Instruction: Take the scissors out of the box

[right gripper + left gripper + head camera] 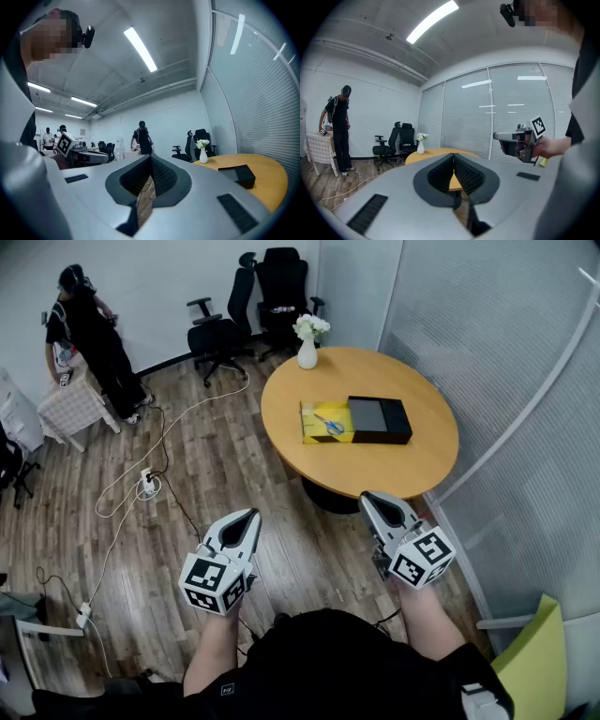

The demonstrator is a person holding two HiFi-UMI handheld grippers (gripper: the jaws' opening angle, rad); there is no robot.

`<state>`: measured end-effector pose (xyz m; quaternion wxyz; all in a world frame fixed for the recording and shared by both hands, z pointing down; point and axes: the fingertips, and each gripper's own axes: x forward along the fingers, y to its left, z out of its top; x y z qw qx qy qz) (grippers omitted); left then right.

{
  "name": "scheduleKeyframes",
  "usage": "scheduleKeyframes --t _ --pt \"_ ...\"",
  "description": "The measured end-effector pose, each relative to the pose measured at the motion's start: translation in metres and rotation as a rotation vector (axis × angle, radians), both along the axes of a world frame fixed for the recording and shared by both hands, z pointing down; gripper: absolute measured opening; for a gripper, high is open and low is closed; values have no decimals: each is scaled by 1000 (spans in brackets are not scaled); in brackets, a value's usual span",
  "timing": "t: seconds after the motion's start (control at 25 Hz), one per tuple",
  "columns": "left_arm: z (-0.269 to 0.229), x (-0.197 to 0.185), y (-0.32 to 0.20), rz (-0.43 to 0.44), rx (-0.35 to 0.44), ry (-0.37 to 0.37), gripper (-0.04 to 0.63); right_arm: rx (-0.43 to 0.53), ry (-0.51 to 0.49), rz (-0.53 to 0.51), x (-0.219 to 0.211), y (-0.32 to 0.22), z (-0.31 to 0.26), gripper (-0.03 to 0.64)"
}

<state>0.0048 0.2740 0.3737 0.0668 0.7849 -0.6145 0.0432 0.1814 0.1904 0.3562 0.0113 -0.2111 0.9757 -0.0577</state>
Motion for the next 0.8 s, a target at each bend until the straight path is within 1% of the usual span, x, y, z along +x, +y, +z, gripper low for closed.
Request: scheduleKeyframes --t 0.4,0.52,0.64,0.8 --pt "0 -8 1 6 6 -2 14 -4 12 -7 -12 5 6 35" --pt "1 -12 4 9 9 2 15 -9 8 -29 -18 10 6 35" --pt "3 -17 12 10 11 10 15 -19 -2 -59 -25 21 6 37" --pt "6 -24 29 15 6 21 14 -43 -10 -54 -32 34 7 37"
